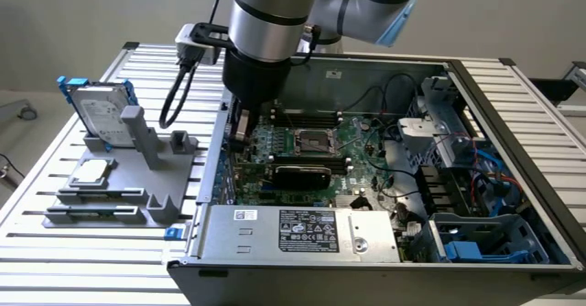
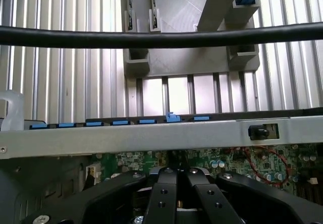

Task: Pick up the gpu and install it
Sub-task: 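Press down on the gpu until it lock into place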

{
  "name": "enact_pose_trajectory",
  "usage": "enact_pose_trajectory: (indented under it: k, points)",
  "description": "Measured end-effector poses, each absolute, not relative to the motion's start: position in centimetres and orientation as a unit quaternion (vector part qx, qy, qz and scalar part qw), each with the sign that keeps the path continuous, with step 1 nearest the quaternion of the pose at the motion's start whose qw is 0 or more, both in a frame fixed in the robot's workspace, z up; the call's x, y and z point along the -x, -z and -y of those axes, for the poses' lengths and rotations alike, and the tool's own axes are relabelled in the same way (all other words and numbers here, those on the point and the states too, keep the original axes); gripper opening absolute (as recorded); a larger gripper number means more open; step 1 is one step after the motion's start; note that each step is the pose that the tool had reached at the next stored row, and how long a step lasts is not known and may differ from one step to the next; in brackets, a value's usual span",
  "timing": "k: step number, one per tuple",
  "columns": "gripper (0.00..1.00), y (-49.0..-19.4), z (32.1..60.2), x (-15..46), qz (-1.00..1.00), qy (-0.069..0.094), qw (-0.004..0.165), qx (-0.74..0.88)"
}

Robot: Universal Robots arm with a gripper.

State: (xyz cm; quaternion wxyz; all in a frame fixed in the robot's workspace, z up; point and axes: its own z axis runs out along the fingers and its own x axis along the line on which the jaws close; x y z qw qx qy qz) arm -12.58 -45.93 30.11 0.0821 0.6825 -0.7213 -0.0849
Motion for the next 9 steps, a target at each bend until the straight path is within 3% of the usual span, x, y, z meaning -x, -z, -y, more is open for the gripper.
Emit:
enact_pose_trajectory:
  k: [9]
  points:
    - [0.11,-30.1,45.9,11.2,0.721,0.088,0.078,-0.683]
